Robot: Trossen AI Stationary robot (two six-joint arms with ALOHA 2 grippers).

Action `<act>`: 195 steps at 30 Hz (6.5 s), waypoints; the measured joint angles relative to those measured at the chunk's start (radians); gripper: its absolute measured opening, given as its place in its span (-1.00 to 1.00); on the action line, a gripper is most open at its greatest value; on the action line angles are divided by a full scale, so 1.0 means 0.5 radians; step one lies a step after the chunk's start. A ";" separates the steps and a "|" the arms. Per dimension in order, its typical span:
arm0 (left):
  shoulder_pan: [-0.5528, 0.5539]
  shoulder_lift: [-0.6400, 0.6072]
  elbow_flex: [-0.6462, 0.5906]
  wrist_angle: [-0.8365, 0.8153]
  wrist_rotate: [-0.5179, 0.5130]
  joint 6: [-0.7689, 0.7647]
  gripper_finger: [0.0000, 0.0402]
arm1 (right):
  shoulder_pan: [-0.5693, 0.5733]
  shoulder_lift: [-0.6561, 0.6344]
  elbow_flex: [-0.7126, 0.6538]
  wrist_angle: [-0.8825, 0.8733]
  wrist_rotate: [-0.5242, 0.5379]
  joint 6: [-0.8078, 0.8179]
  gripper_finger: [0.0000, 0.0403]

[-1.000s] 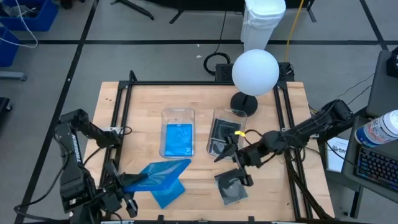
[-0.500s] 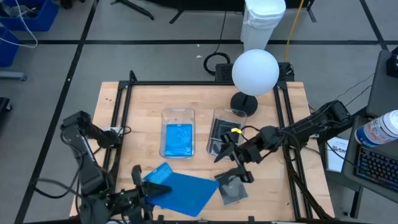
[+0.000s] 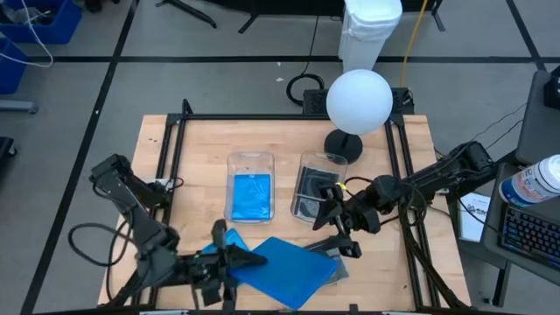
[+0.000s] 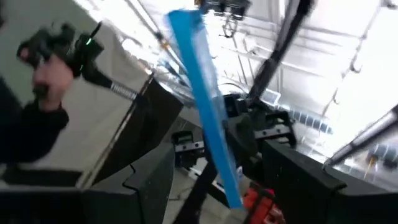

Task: Pick & place jewel cases by type
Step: Put the blue CD case into the left transparent bin

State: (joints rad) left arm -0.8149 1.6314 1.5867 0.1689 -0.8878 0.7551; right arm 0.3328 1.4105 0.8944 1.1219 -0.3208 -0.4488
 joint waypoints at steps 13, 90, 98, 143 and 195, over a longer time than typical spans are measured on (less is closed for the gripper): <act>0.150 0.000 0.000 0.001 0.275 -0.051 -0.92 | 0.000 0.001 0.000 0.011 0.282 -0.235 0.04; 0.180 0.086 0.002 -0.133 0.097 -0.070 -0.89 | 0.083 -0.001 0.128 -0.192 0.002 0.000 -0.86; 0.178 0.086 0.002 -0.213 0.099 -0.114 -0.84 | 0.094 -0.003 0.128 -0.229 0.054 0.023 -0.82; -0.004 -0.414 -0.746 -1.658 1.383 -0.939 -0.98 | 0.041 0.002 0.129 -0.604 0.480 0.011 -0.83; 0.371 -2.242 -3.153 0.728 1.415 -1.254 -0.95 | -0.896 0.609 0.945 -1.896 0.353 1.486 -0.84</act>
State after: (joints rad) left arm -0.6296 0.5102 0.0101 0.5327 -0.1802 0.1280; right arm -0.1153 1.7149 1.3666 0.1739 -0.1442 0.2943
